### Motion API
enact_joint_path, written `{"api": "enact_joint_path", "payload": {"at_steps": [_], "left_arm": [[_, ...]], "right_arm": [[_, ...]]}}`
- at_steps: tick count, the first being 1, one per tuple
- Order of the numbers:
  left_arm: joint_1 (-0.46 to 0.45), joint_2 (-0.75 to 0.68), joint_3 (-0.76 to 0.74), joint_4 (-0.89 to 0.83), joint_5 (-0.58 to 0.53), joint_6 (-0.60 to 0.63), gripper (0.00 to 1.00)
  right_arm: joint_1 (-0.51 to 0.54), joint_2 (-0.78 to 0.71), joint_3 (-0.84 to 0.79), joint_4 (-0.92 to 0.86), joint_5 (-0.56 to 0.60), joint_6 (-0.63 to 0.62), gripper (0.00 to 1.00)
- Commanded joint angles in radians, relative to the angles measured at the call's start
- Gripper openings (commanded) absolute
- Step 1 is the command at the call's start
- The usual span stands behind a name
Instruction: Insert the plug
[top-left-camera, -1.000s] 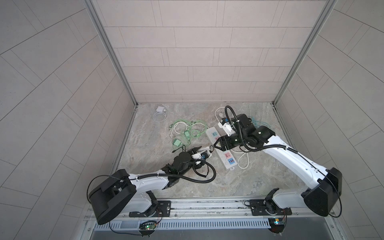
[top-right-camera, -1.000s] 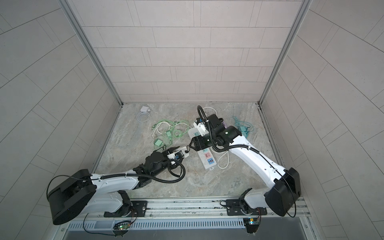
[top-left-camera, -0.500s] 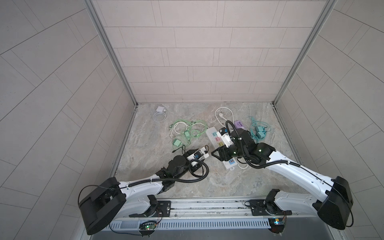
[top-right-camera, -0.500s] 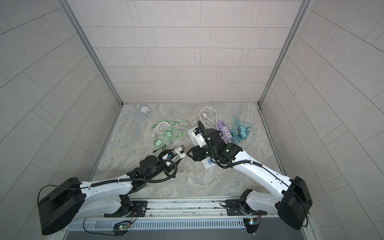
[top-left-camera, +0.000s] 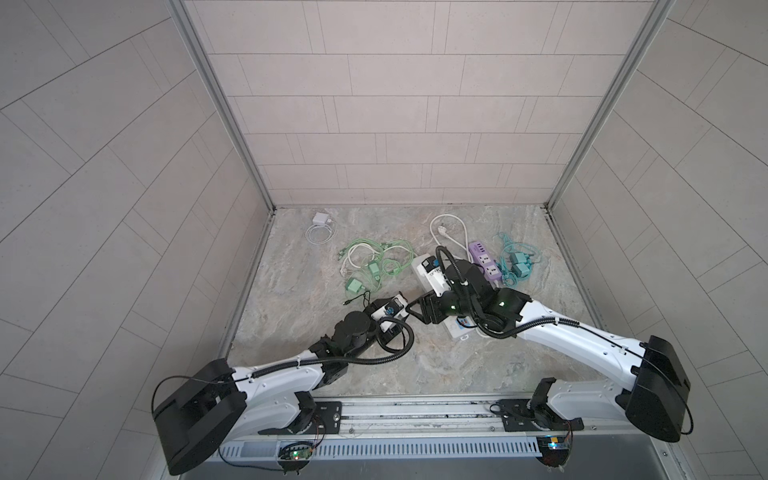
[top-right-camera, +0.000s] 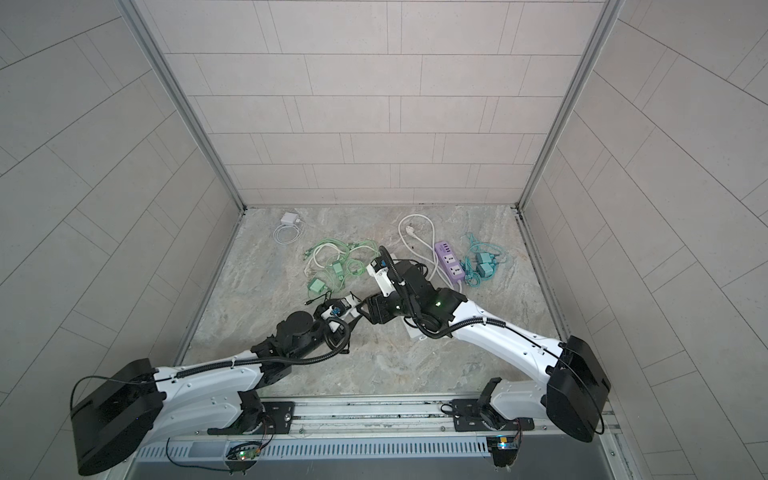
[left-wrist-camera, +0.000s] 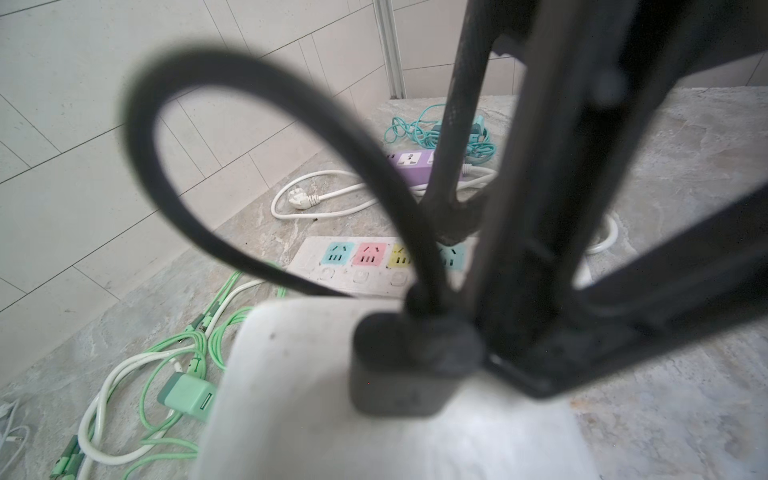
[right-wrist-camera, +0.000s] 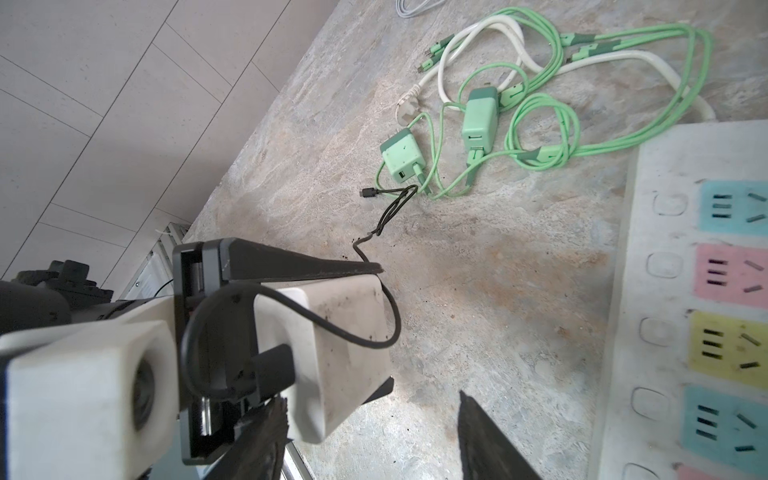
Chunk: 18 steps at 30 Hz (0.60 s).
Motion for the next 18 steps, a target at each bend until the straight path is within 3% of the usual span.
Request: {"api": "enact_joint_path", "payload": {"at_steps": [1, 11, 18], "left_arm": [[-0.002, 0.006, 0.004, 0.044, 0.007, -0.012, 0.33], [-0.003, 0.001, 0.022, 0.028, 0.015, -0.033, 0.33], [-0.002, -0.026, 0.028, -0.027, 0.027, -0.051, 0.33]], "right_arm": [[0.007, -0.055, -0.014, 0.02, 0.051, -0.002, 0.65], [0.016, -0.116, -0.068, 0.032, 0.046, -0.038, 0.65], [0.095, -0.069, -0.039, 0.043, 0.112, -0.087, 0.63]]}}
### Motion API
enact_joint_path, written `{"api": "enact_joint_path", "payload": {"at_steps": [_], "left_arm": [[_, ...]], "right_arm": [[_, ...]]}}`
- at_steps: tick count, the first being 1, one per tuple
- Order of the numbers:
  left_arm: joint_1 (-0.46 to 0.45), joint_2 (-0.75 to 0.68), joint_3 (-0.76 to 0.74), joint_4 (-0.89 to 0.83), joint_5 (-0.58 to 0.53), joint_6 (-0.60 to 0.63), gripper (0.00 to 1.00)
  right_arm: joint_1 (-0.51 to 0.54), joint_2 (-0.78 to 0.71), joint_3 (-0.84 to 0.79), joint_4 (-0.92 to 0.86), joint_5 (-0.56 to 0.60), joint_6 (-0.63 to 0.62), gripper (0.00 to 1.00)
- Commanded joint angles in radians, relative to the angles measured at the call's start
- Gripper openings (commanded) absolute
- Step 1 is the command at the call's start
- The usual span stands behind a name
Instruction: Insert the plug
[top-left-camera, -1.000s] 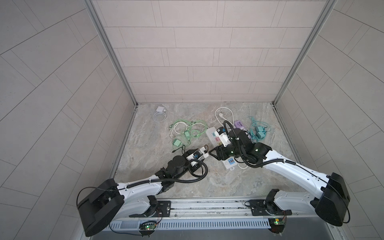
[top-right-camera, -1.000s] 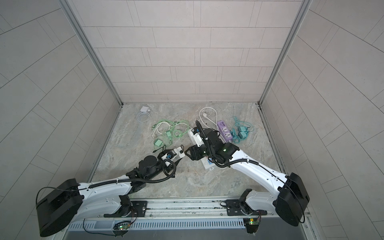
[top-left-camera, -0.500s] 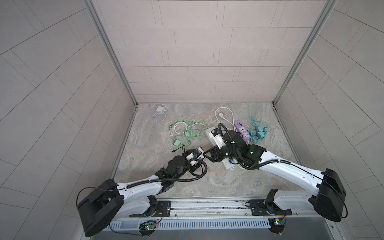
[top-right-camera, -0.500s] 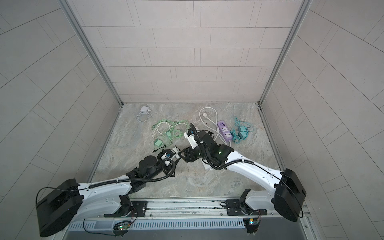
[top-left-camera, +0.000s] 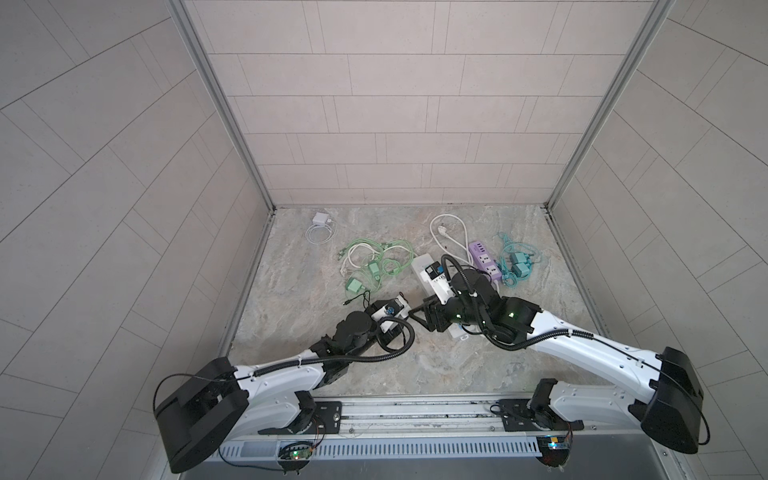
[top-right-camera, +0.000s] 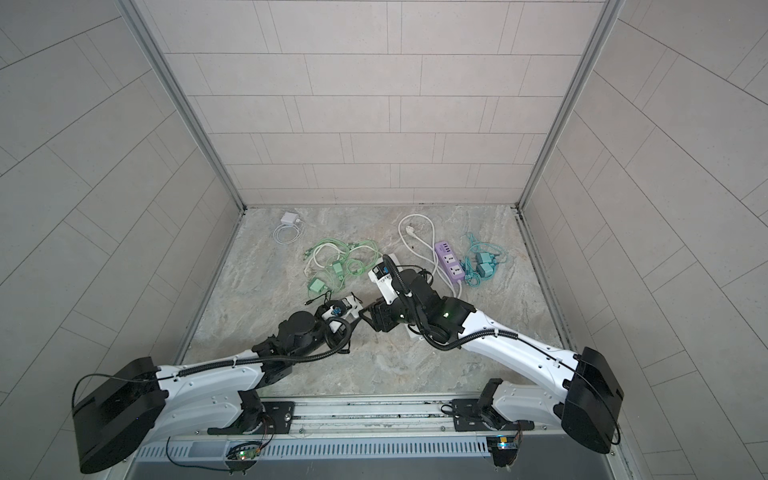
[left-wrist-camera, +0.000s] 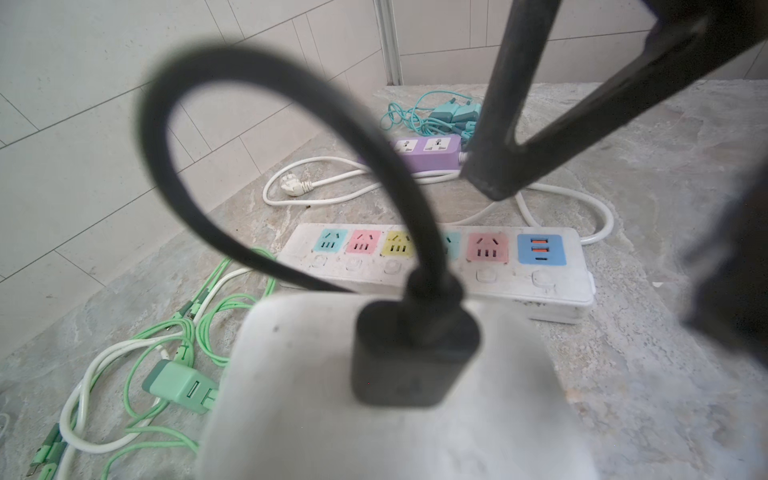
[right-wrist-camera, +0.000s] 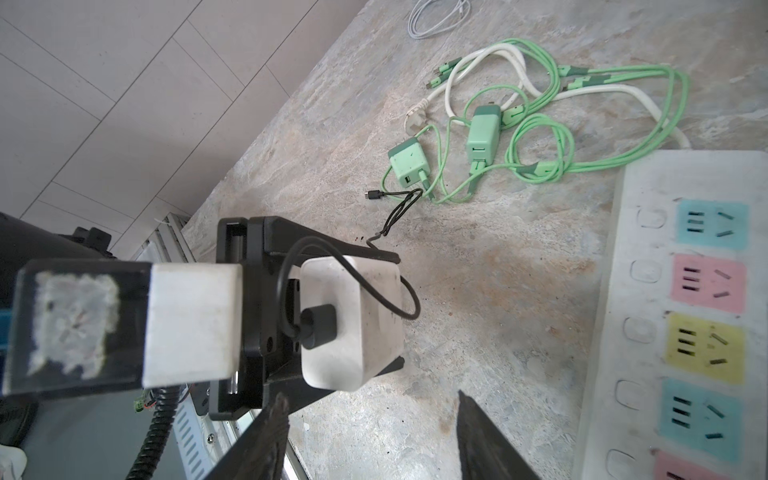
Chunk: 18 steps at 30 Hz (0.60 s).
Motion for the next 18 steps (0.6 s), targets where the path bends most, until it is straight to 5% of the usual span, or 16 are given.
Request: {"api": "enact_joint_path", "payload": {"at_steps": [1, 18], "left_arm": [[-0.002, -0.032, 0.027, -0.004, 0.017, -0.026, 0.33], [-0.001, -0.058, 0.074, -0.058, 0.078, -0.045, 0.33]], "right_arm": [[0.04, 0.017, 0.027, 0.022, 0.06, -0.041, 0.63], [0.103, 0.045, 0.008, 0.117, 0.214, -0.096, 0.62]]}}
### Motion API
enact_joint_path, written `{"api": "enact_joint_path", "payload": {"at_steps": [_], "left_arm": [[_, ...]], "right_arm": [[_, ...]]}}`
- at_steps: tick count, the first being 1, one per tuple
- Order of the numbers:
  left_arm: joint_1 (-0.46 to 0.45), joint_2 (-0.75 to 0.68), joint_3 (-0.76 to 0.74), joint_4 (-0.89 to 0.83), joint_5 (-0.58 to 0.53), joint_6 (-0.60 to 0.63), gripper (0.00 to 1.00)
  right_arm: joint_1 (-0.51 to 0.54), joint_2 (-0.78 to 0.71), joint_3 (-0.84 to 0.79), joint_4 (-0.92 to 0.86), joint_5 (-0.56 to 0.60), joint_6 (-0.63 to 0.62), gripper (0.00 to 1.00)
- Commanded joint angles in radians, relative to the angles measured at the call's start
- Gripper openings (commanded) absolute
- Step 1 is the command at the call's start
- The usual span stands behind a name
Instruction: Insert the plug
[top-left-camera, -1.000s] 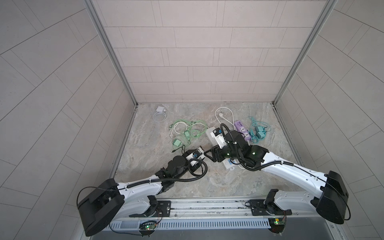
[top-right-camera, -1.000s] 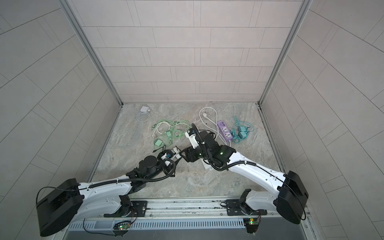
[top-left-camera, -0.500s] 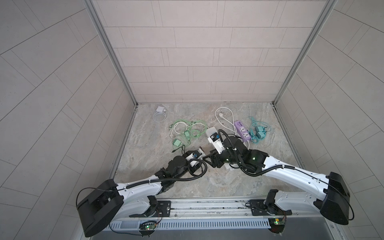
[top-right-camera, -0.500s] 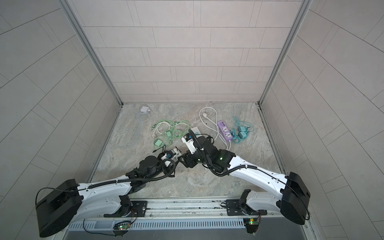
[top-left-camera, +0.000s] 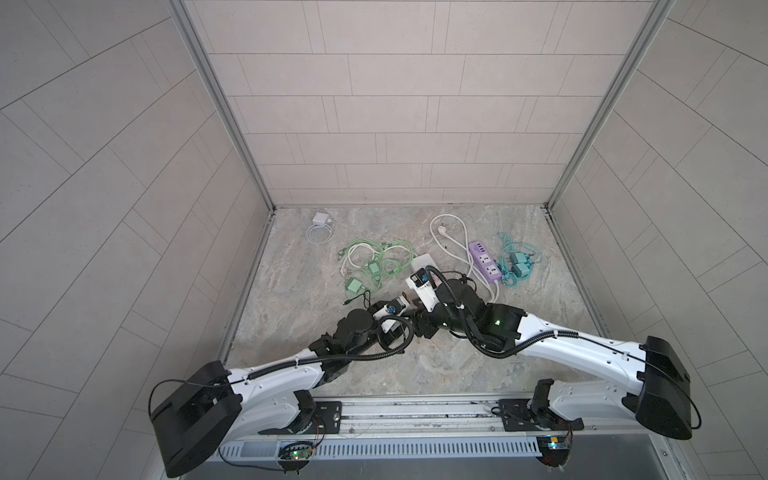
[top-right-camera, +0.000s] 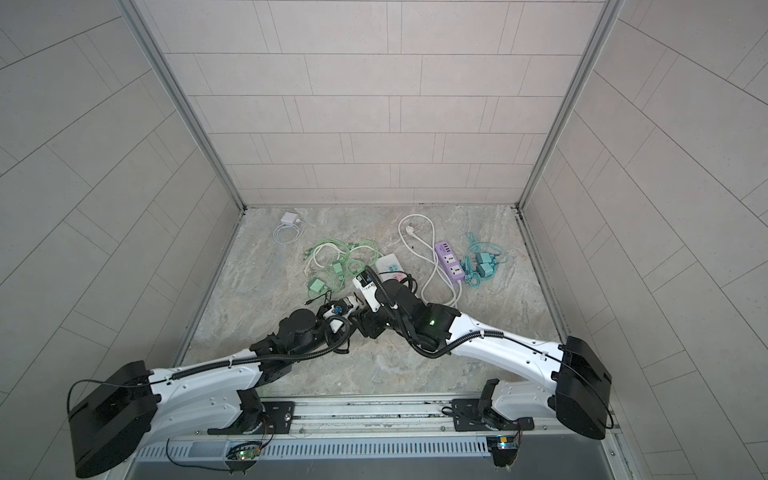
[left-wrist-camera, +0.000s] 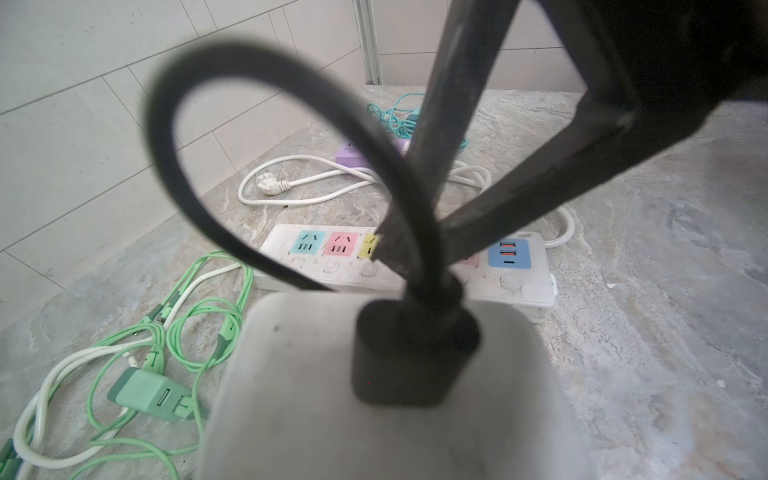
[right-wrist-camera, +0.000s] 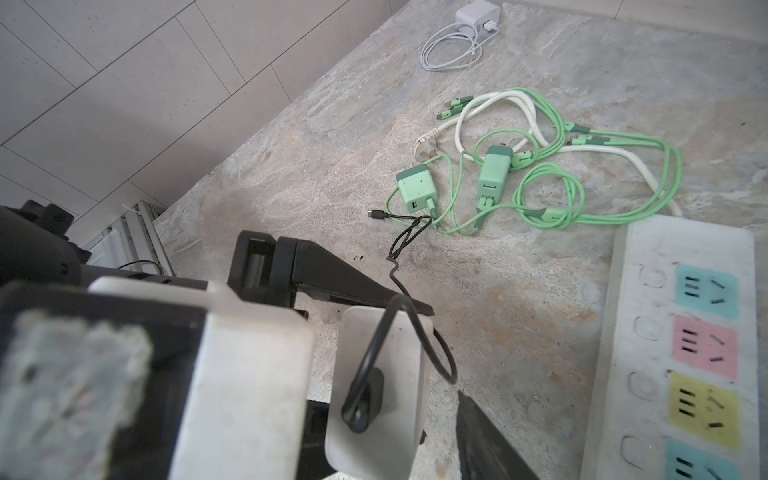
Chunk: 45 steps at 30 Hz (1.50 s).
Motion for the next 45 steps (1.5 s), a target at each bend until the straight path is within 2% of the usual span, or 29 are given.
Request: {"api": "enact_joint_path", "payload": {"at_steps": [1, 16, 22, 23, 25, 28, 30, 31, 32, 40, 45], "left_arm": [[-0.002, -0.029, 0.039, 0.019, 0.022, -0.015, 0.33], [-0.001, -0.034, 0.055, -0.009, 0.046, -0.023, 0.32], [-0.002, -0.046, 0.047, -0.009, 0.041, -0.022, 0.33], [-0.002, -0.054, 0.046, -0.007, 0.04, -0.023, 0.35], [-0.002, -0.07, 0.033, 0.009, 0.024, -0.029, 0.49], [-0.003, -0.109, 0.015, 0.011, 0.016, -0.037, 0.62], [-0.003, -0.143, 0.007, -0.001, -0.001, -0.034, 0.87], [-0.003, -0.162, 0.004, -0.002, -0.014, -0.031, 0.96], [-0.002, -0.186, -0.014, 0.001, -0.035, -0.033, 0.99], [-0.002, -0.338, -0.016, -0.136, -0.157, -0.104, 1.0], [-0.003, -0.318, -0.031, -0.088, -0.222, -0.162, 1.0]], "right_arm": [[0.004, -0.007, -0.001, 0.027, 0.044, -0.031, 0.62], [0.005, 0.04, 0.007, 0.06, 0.02, -0.028, 0.55], [0.004, 0.065, 0.016, 0.063, 0.008, -0.027, 0.41], [0.004, 0.066, 0.013, 0.068, 0.013, -0.026, 0.38], [-0.004, 0.063, 0.009, 0.072, 0.035, -0.017, 0.34], [-0.036, 0.053, 0.006, 0.072, 0.041, -0.005, 0.31], [-0.063, 0.047, 0.011, 0.057, 0.043, -0.001, 0.3], [-0.08, 0.046, 0.015, 0.043, 0.048, 0.004, 0.3], [-0.1, 0.046, 0.02, 0.025, 0.052, 0.01, 0.29], [-0.32, 0.108, 0.135, -0.127, -0.069, 0.008, 0.28], [-0.444, 0.227, 0.271, -0.185, -0.111, -0.016, 0.29]]}}
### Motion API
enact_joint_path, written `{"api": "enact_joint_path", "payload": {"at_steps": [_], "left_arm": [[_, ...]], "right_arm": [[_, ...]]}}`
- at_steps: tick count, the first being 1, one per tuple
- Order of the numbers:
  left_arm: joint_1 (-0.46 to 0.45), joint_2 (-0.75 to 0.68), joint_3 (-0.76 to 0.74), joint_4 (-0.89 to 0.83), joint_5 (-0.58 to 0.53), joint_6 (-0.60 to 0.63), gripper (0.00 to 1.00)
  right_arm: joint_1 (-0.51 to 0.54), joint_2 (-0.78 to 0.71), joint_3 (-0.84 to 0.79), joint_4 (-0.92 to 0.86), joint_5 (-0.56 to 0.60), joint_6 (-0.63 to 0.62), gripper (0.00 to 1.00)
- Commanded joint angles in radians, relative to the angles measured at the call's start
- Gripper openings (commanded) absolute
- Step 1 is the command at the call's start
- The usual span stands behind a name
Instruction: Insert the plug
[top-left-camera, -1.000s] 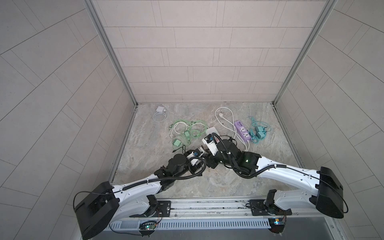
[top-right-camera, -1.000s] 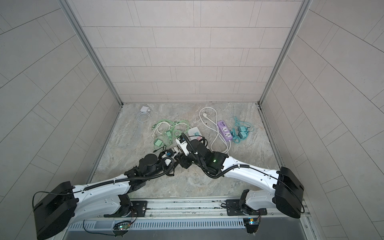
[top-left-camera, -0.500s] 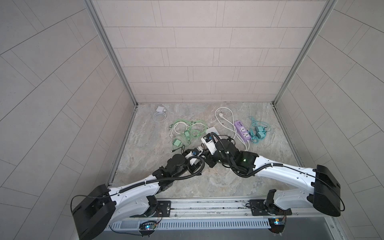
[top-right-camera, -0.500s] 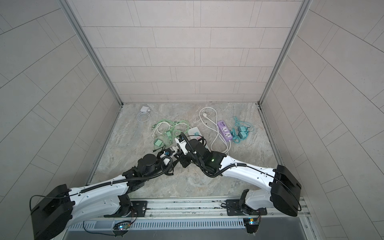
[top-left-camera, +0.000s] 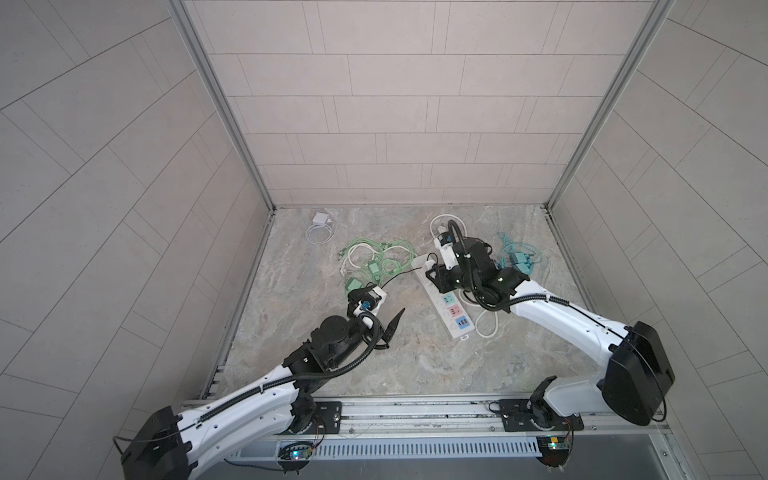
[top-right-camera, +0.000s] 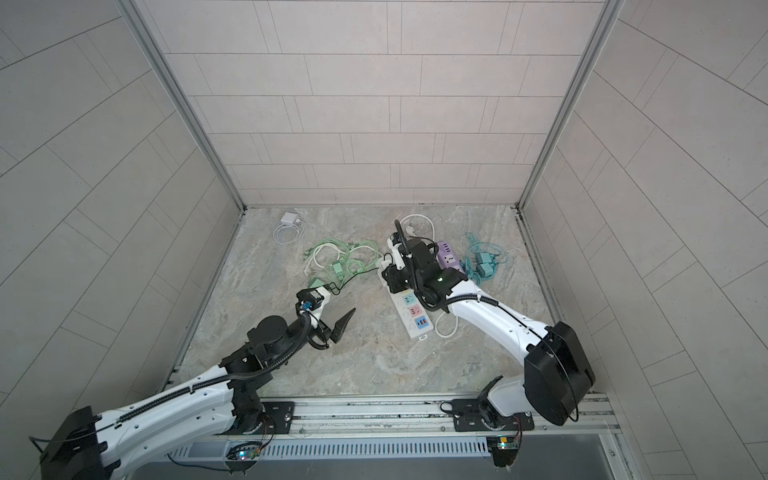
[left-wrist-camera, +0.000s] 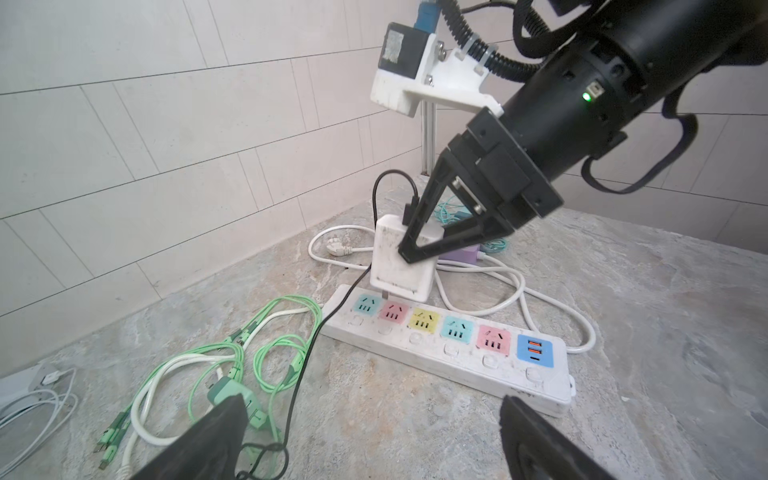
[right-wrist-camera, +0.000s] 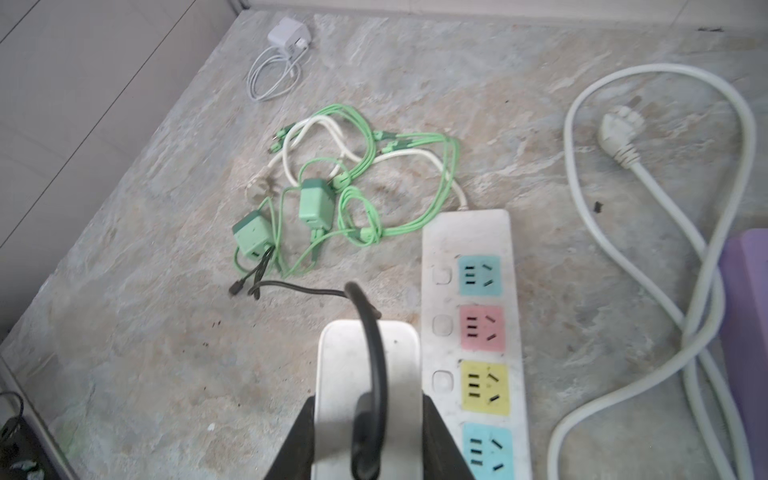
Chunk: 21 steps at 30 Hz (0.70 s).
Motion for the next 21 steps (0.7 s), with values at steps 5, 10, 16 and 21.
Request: {"api": "enact_joint_path", "payload": {"at_steps": [5, 10, 16, 21], "left_arm": [[-0.002, 0.142, 0.053, 0.025, -0.183, -0.098, 1.0], [-0.003, 0.305, 0.056, 0.166, -0.191, -0.09, 1.0], [-0.001, 0.522, 0.101, 0.279, -0.194, -0.114, 1.0], [0.029, 0.658, 0.141, 0.373, -0.206, -0.136, 0.95]], "right_arm": [[-0.129, 0.219, 0.243, -0.072, -0.121, -0.04, 0.28], [-0.142, 0.347, 0.332, -0.09, -0.212, -0.053, 0.27], [-0.145, 0.376, 0.347, -0.119, -0.237, -0.086, 0.27], [-0.148, 0.391, 0.351, -0.152, -0.189, -0.105, 0.27]]}}
